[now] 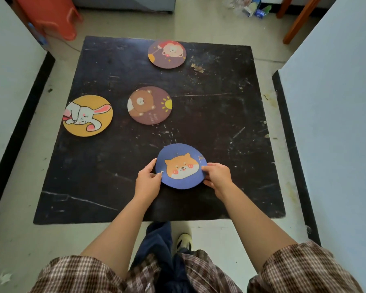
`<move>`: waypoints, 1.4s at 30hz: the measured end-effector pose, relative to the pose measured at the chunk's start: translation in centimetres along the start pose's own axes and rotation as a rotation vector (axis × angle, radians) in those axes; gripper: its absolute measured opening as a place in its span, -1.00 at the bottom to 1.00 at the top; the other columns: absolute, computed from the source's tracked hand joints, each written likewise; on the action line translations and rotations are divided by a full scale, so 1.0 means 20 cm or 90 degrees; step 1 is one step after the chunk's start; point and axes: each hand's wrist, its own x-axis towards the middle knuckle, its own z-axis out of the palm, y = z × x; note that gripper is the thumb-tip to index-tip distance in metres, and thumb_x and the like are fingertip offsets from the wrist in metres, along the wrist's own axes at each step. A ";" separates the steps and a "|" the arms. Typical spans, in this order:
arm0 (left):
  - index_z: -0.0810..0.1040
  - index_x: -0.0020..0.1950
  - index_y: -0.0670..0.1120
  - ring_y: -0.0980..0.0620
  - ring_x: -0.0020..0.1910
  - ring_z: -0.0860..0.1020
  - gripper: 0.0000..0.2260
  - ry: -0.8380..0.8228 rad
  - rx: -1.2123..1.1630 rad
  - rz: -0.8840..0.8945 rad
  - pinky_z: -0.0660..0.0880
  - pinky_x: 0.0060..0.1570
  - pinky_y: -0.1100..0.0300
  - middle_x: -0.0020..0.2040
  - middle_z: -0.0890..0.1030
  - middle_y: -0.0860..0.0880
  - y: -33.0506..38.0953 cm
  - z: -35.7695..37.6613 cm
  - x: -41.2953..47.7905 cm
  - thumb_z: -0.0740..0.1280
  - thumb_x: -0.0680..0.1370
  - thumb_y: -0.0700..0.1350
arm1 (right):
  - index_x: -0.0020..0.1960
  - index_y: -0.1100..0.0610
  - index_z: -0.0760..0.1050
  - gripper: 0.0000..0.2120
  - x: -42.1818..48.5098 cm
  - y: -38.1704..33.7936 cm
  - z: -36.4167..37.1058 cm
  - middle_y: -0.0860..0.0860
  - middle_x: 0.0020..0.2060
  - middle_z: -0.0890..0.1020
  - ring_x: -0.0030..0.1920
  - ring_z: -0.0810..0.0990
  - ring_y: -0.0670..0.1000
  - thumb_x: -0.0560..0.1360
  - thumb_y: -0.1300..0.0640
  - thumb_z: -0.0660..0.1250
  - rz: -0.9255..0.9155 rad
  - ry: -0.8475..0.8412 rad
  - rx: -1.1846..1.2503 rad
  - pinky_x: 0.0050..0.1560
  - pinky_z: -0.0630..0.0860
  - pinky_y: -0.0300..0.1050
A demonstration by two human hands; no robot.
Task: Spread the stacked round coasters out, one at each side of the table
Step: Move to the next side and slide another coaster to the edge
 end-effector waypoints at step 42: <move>0.55 0.18 -0.11 0.05 -0.18 0.55 -0.68 0.162 0.140 0.026 0.41 -0.36 0.34 -0.16 0.59 0.01 -0.30 -0.06 -0.24 0.45 0.45 -0.16 | -0.15 0.21 0.64 -0.88 -0.22 0.41 -0.05 0.07 -0.25 0.63 -0.21 0.57 0.00 0.45 0.15 0.40 -0.170 0.070 -0.309 -0.19 0.51 -0.11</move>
